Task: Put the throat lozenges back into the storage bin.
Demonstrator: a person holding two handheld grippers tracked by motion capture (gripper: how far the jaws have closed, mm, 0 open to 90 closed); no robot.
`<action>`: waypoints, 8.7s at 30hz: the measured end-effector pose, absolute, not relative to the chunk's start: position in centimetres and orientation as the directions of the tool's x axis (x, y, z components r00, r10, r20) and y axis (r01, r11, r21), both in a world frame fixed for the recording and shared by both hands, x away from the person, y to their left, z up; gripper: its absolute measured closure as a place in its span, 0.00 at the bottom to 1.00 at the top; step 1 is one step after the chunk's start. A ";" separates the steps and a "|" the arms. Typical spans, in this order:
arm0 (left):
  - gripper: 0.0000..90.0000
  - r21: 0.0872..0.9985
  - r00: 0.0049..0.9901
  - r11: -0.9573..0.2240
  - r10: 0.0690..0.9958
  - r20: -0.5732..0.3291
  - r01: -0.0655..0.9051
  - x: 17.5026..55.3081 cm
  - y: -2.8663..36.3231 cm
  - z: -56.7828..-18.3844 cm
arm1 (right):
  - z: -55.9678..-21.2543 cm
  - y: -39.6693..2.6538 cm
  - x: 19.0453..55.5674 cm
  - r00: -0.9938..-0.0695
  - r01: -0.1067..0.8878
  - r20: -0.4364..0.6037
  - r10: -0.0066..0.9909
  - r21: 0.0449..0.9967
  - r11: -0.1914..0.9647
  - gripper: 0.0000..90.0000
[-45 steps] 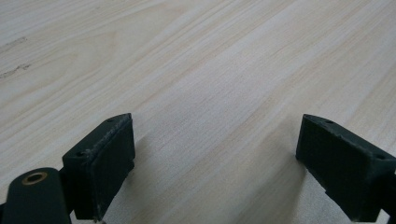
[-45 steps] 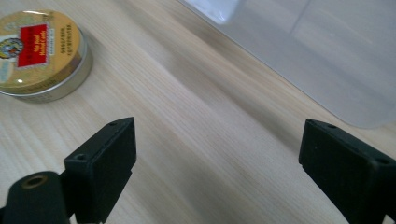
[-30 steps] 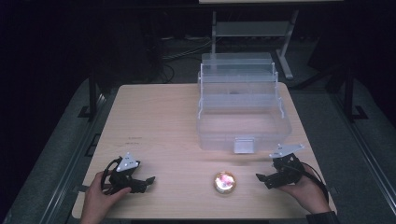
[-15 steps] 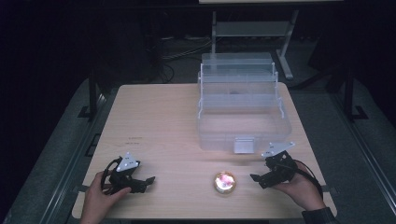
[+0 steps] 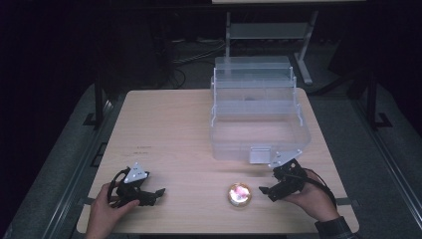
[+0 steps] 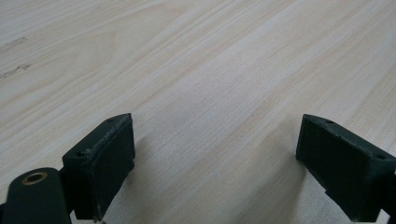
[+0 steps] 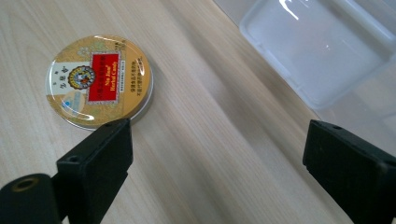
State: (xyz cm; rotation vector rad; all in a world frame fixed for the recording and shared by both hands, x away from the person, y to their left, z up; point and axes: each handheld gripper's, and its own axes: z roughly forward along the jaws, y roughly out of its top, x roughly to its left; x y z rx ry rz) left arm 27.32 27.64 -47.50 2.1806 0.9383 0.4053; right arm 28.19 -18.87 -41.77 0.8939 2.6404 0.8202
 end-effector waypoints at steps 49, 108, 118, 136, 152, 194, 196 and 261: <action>0.12 0.719 0.687 -0.480 0.727 0.005 0.503 27.3 27.7 -47.5 | -42.1 -12.0 28.7 -0.901 0.354 -0.035 0.433 0.518 0.778 0.09; 0.12 0.719 0.686 -0.480 0.727 0.005 0.503 27.3 27.7 -47.5 | -45.1 -9.6 28.3 -0.933 0.331 0.002 0.361 0.398 0.855 0.15; 0.12 0.719 0.687 -0.480 0.727 0.005 0.503 27.3 27.7 -47.5 | -45.1 -9.6 28.3 -0.933 0.330 -0.001 0.360 0.393 0.858 0.20; 0.12 0.718 0.687 -0.480 0.727 0.005 0.503 27.3 27.7 -47.5 | -44.9 -9.8 28.2 -0.933 0.335 0.012 0.359 0.389 0.858 0.21; 0.12 0.718 0.687 -0.480 0.727 0.005 0.503 27.3 27.7 -47.5 | -44.2 -10.9 28.2 -0.926 0.353 0.014 0.378 0.393 0.849 0.22; 0.12 0.718 0.687 -0.480 0.727 0.005 0.503 27.3 27.7 -47.5 | -42.2 -16.6 28.7 -0.859 0.466 0.010 0.512 0.428 0.774 0.22; 0.12 0.718 0.687 -0.480 0.727 0.005 0.503 27.3 27.7 -47.5 | -42.1 -16.9 28.7 -0.856 0.470 0.009 0.517 0.430 0.771 0.22; 0.12 0.720 0.685 -0.476 0.729 0.003 0.504 27.3 27.6 -47.5 | -37.7 -25.4 29.8 -0.739 0.593 -0.031 0.673 0.445 0.671 0.22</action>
